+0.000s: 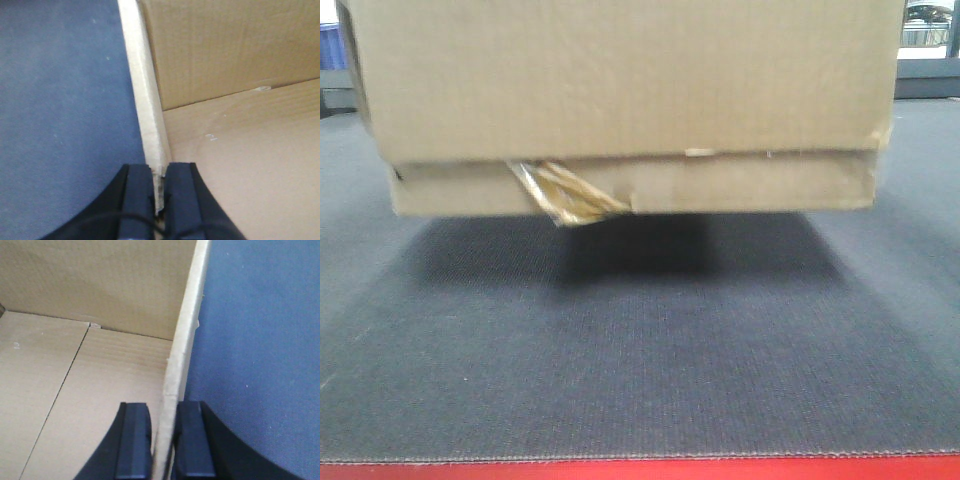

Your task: Grab carton from right shelf to conveyor

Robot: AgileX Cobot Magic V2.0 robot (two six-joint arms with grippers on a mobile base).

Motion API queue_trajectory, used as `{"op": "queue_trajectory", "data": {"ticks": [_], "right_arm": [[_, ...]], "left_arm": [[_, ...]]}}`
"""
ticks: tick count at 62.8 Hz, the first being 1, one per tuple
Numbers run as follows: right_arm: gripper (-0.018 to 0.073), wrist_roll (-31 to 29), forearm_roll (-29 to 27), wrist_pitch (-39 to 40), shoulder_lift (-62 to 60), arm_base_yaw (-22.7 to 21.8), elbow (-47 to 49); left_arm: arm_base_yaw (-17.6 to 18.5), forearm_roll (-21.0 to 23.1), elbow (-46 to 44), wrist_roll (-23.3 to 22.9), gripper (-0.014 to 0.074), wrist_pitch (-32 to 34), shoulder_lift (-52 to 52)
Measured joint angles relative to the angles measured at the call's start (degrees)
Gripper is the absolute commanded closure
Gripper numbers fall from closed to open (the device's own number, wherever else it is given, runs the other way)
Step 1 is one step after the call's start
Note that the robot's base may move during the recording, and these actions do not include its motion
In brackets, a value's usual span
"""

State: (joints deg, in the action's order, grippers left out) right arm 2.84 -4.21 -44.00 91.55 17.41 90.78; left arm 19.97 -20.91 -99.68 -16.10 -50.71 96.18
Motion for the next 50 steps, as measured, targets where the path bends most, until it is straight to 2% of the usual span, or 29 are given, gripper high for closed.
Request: {"op": "queue_trajectory", "data": {"ticks": [6,7,10,19,28,35,40,44,50], "right_arm": [[0.0146,0.0,0.5,1.0,0.7,-0.6,0.0],[0.0085,0.1,0.8,1.3,0.7,-0.8,0.0],[-0.0023,0.1,1.9,2.0,0.7,-1.2,0.0],[-0.0010,0.1,4.6,2.4,0.6,-1.3,0.0],[-0.0007,0.1,5.0,2.3,-1.4,-1.3,0.0],[0.0080,0.1,5.1,2.2,-4.7,-1.4,0.0],[0.0241,0.1,5.1,1.9,-7.7,-1.8,0.0],[0.0391,0.1,5.1,1.3,-10.6,-2.5,0.0],[0.0589,0.2,5.1,-0.7,-14.2,-3.8,0.0]], "left_arm": [[-0.3,0.1,0.0,0.0,0.0188,0.2,0.8],[-0.3,0.1,0.0,0.1,0.0120,0.3,0.8],[-0.4,0.1,0.0,0.1,-0.0031,0.8,0.8],[-0.5,0.1,0.0,0.1,0.0048,2.4,0.8],[-0.6,0.1,0.0,0.1,0.0051,2.4,-1.2],[-0.6,0.1,0.0,0.1,0.0068,1.9,-5.0],[-0.6,0.1,0.0,0.1,0.0108,1.2,-8.1],[-1.0,0.2,0.0,0.1,0.0181,0.8,-10.6],[-2.8,0.2,2.0,0.2,0.0342,0.6,-14.5]]}}
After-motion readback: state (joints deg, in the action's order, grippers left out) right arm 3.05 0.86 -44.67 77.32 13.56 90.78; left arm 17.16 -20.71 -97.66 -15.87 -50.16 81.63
